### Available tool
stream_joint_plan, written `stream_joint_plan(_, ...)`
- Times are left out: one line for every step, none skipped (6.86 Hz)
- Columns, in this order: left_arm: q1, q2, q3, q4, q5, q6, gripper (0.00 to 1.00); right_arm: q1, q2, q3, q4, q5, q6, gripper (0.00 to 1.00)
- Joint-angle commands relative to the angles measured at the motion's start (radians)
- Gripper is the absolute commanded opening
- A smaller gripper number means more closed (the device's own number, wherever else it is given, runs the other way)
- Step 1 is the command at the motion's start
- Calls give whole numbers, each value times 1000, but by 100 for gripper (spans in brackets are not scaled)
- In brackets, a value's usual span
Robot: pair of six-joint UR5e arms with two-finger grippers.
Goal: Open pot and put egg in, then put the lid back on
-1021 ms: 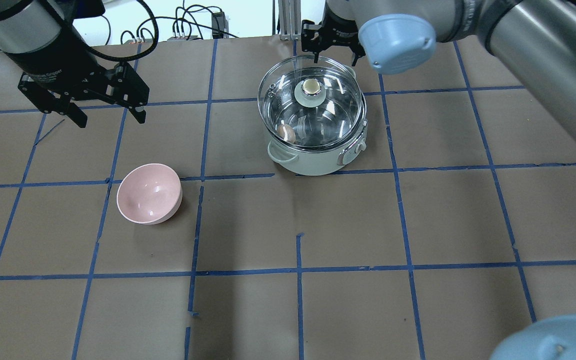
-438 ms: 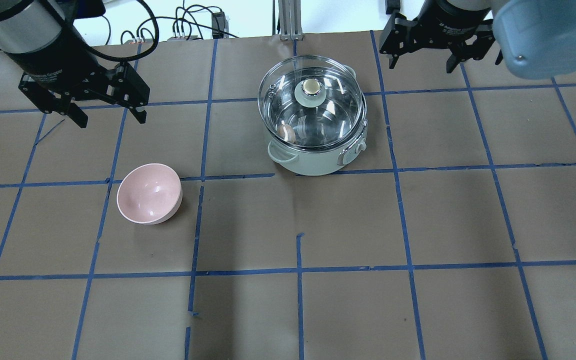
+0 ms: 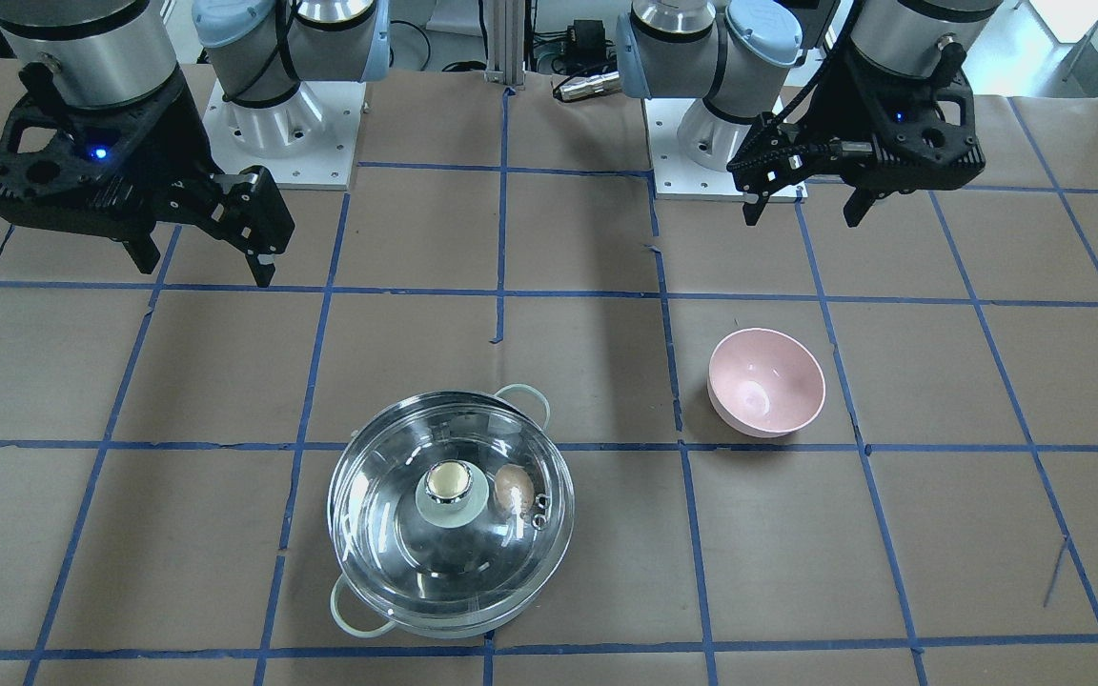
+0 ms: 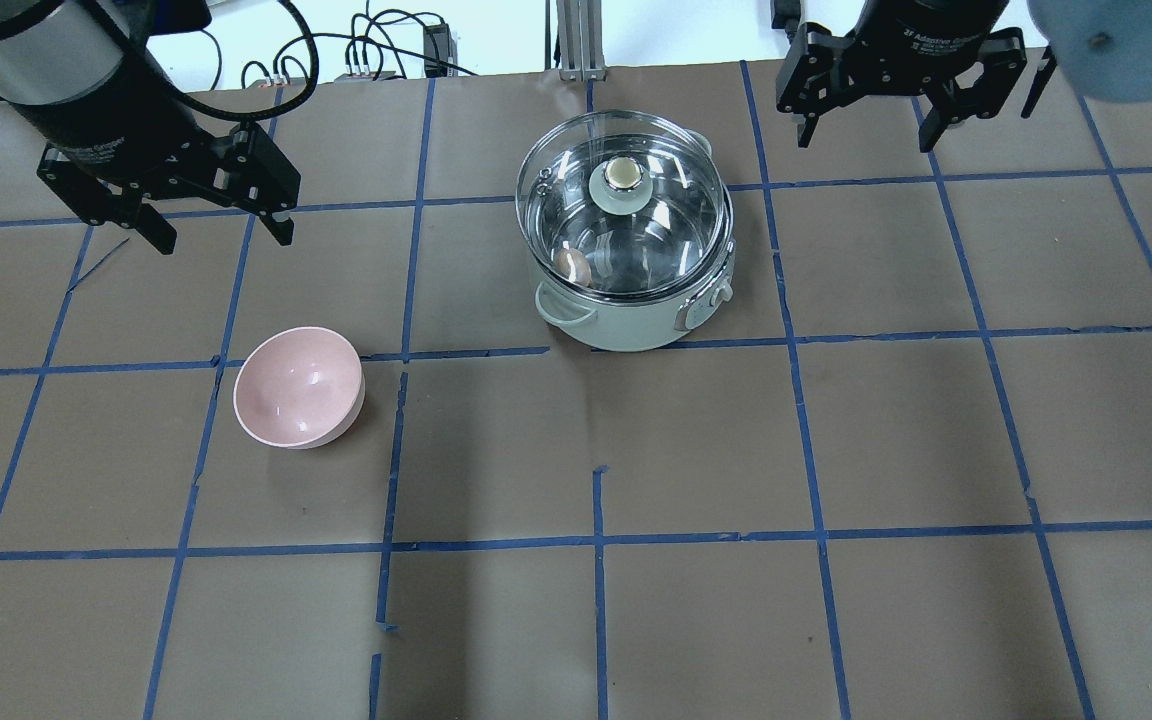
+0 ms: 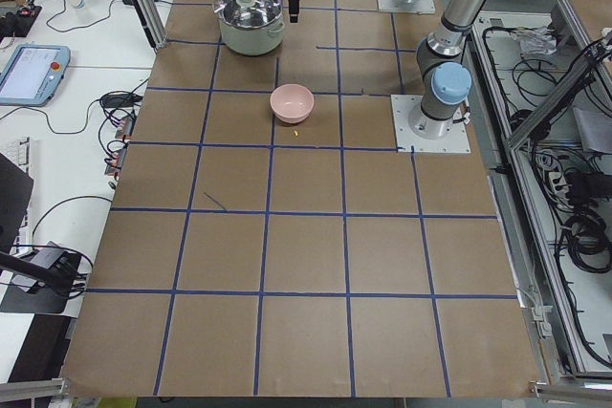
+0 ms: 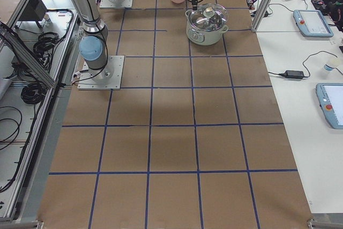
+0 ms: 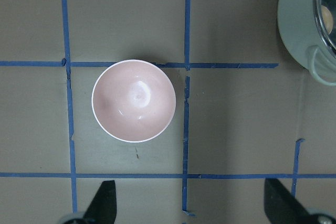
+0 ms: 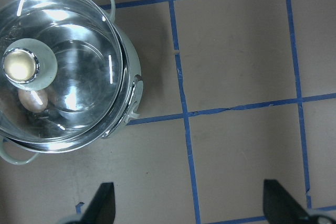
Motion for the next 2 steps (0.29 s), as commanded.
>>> stream_joint_plan(-3,0,0,-3,11,-4,100,0,-2,26,19,1,13,100)
stream_joint_plan(-4,0,0,-12,12,-4,100,-2,-4,45,13,0,15,100)
